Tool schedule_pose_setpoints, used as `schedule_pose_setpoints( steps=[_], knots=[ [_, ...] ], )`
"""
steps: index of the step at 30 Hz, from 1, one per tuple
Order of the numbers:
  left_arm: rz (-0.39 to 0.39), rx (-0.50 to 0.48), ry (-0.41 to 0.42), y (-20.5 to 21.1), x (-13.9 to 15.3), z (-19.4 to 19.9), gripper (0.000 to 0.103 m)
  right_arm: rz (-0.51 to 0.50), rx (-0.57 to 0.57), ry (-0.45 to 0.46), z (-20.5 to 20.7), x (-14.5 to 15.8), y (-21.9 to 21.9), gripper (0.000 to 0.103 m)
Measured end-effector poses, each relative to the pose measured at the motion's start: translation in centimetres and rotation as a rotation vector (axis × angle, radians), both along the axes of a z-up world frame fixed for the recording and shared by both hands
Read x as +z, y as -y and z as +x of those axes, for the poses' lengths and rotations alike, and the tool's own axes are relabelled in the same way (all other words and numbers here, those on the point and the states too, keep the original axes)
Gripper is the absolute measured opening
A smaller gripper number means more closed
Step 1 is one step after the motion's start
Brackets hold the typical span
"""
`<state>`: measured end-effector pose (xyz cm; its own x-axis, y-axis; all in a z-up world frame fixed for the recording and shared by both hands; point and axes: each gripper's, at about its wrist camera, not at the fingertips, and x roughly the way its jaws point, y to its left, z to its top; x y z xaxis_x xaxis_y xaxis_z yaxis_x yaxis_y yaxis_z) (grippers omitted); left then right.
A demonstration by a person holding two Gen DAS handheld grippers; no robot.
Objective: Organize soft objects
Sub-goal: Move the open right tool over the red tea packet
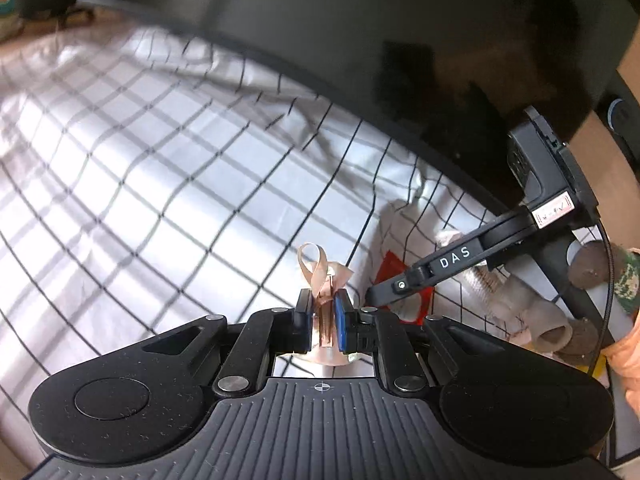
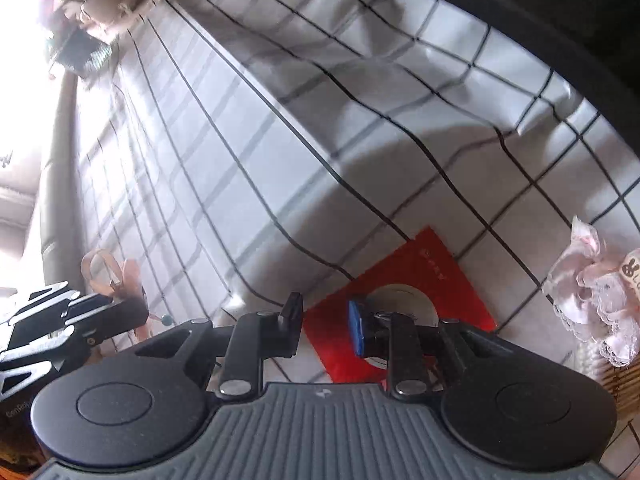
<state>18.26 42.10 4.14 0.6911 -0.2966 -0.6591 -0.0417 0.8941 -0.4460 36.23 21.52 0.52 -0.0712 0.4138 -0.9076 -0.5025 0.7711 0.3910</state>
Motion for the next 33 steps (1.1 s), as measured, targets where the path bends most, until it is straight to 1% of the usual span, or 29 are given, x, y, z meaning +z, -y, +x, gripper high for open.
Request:
schedule_pose_setpoints(
  steps=[2,5,6,7,8,9,10,11,12,13,15,18,21,22,24,28,31,33],
  knots=[
    [-0.021,-0.008,-0.016,0.4,-0.8,0.2,0.014,-0.021,0.026,0.009,-0.1,-0.1,0.5,0.021],
    [-0.042,-0.043,-0.027,1.5,-1.3,1.2,0.014,-0.155,0.065,0.114,-0.9,0.9,1.6,0.023],
    [-0.046,-0.053,-0.027,1.9,-1.5,1.6,0.014,-0.158,0.062,0.128,-1.1,1.6,2.3,0.023],
    [-0.048,-0.062,-0.024,2.2,-1.6,1.9,0.014,-0.137,0.041,0.132,-1.5,2.6,3.2,0.027],
    [-0.047,-0.068,-0.019,2.6,-1.6,2.3,0.014,-0.122,0.008,0.133,-1.7,3.4,4.0,0.033],
    [-0.043,-0.072,-0.015,2.9,-1.4,2.6,0.014,-0.123,-0.032,0.134,-2.0,4.0,4.8,0.054],
    [-0.037,-0.074,-0.009,3.1,-1.3,2.8,0.014,-0.145,-0.086,0.132,-2.2,4.3,5.3,0.071],
    [-0.032,-0.072,-0.002,3.3,-1.2,3.0,0.014,-0.17,-0.146,0.116,-2.4,4.3,5.8,0.073],
    [-0.031,-0.068,0.003,3.4,-1.0,3.2,0.014,-0.184,-0.2,0.08,-2.3,3.9,6.3,0.073],
    [-0.033,-0.063,0.012,3.4,-0.9,3.2,0.014,-0.188,-0.263,0.031,-2.2,3.3,6.8,0.072],
    [-0.04,-0.06,0.029,3.2,-0.5,3.1,0.014,-0.178,-0.375,-0.031,-2.1,2.3,7.3,0.072],
    [-0.042,-0.052,0.047,2.5,-0.2,2.5,0.014,-0.193,-0.51,-0.075,-1.7,1.0,8.2,0.072],
    [-0.051,-0.014,0.045,1.3,-0.3,2.0,0.014,-0.214,-0.622,-0.111,-1.4,-0.4,8.6,0.072],
    [-0.056,0.003,0.038,0.9,-0.5,1.8,0.014,-0.214,-0.639,-0.102,-1.3,-0.6,8.4,0.079],
    [-0.062,0.031,0.021,0.3,-0.9,1.6,0.014,-0.235,-0.621,-0.034,-1.1,-0.5,7.4,0.08],
    [-0.069,0.054,0.0,0.0,-1.5,1.3,0.014,-0.245,-0.414,0.1,-1.2,-0.4,4.8,0.08],
    [-0.069,0.052,-0.007,0.1,-1.6,1.3,0.014,-0.26,-0.326,0.159,-2.2,-0.5,4.2,0.08],
    [-0.07,0.049,-0.01,0.3,-1.6,1.5,0.014,-0.309,-0.3,0.173,-2.8,-0.8,4.1,0.08]
  ],
)
